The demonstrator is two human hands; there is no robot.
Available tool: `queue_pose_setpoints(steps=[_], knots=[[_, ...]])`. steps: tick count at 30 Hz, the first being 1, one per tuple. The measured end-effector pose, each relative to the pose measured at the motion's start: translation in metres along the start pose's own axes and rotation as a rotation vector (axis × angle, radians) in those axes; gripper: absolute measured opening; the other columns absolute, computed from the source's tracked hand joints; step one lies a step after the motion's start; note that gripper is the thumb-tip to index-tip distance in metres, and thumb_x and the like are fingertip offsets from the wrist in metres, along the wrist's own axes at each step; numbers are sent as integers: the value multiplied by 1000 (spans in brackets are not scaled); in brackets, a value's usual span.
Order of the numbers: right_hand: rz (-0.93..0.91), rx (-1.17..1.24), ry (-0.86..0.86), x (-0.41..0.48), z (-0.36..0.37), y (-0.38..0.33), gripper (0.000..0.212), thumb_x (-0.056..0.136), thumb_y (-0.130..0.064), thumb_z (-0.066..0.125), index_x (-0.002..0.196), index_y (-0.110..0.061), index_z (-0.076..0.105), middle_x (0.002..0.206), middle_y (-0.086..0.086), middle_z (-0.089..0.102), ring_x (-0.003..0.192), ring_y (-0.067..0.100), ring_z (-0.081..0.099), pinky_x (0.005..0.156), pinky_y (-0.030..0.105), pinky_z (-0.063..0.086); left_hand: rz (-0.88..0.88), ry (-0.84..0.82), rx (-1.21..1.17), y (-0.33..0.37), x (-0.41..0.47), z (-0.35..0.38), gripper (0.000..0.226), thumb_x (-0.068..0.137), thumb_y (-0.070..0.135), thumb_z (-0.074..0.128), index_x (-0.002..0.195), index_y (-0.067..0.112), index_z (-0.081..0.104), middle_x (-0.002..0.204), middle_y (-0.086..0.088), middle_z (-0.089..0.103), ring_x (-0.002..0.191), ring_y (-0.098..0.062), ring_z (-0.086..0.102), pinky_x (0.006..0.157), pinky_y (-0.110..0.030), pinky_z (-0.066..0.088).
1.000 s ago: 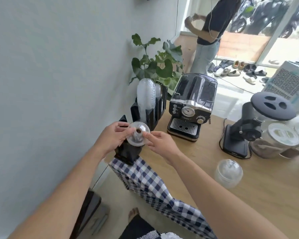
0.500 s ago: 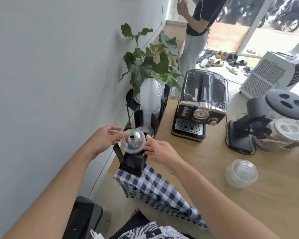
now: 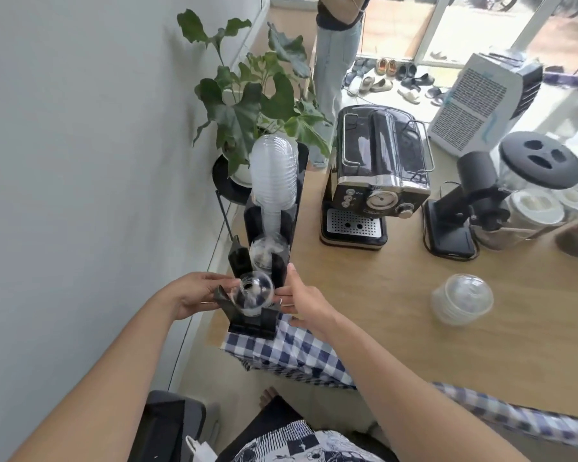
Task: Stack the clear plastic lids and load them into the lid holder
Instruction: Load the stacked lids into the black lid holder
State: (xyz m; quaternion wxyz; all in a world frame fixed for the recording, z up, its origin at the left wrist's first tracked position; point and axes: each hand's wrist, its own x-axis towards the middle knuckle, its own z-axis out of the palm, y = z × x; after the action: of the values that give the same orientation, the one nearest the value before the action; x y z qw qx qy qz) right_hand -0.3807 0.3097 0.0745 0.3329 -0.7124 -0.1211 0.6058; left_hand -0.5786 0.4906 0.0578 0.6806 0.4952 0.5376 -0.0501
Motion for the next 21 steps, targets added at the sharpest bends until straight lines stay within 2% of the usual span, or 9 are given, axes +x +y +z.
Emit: queue_pose_setpoints(steps=[3, 6, 11, 15, 19, 21], knots=[[36, -9, 18, 10, 6, 6, 96, 106, -83, 24, 157, -10, 60, 154, 8, 67, 142, 27, 61, 123, 49, 46, -19, -10, 17, -10, 16, 3, 57, 86, 25, 93, 132, 1, 72, 117, -14, 84, 120, -26, 77, 103, -35, 58], [56, -58, 50, 17, 11, 13, 104, 99, -91, 19, 154, -15, 63, 154, 7, 67, 144, 29, 60, 124, 54, 45, -18, -32, 54, -15, 26, 3, 68, 76, 30, 101, 131, 1, 71, 115, -14, 85, 116, -25, 79, 110, -38, 59], [59, -55, 80, 21, 14, 19, 100, 103, -87, 17, 156, -14, 60, 157, 9, 63, 146, 31, 57, 125, 54, 44, -2, -23, 117, -15, 31, 3, 73, 72, 33, 104, 130, 4, 71, 118, -13, 82, 112, -21, 79, 94, -31, 63], [64, -39, 106, 25, 15, 24, 96, 106, -83, 17, 152, -13, 63, 151, 7, 67, 139, 28, 62, 122, 53, 48, 28, 35, 260, -11, 31, 6, 82, 63, 49, 106, 127, 11, 73, 123, -9, 76, 120, -26, 72, 107, -38, 59], [62, -37, 122, 25, 14, 28, 92, 107, -81, 17, 149, -16, 66, 147, 4, 69, 136, 27, 63, 121, 53, 48, 48, 81, 378, -6, 31, 6, 85, 59, 60, 105, 127, 18, 75, 132, -9, 72, 125, -31, 68, 110, -42, 56], [58, -19, 117, 24, 12, 29, 89, 108, -79, 19, 147, -14, 66, 141, 4, 69, 136, 27, 63, 120, 52, 49, 74, 110, 420, -4, 26, 8, 80, 66, 58, 102, 129, 16, 75, 130, -8, 71, 126, -31, 66, 106, -39, 54]])
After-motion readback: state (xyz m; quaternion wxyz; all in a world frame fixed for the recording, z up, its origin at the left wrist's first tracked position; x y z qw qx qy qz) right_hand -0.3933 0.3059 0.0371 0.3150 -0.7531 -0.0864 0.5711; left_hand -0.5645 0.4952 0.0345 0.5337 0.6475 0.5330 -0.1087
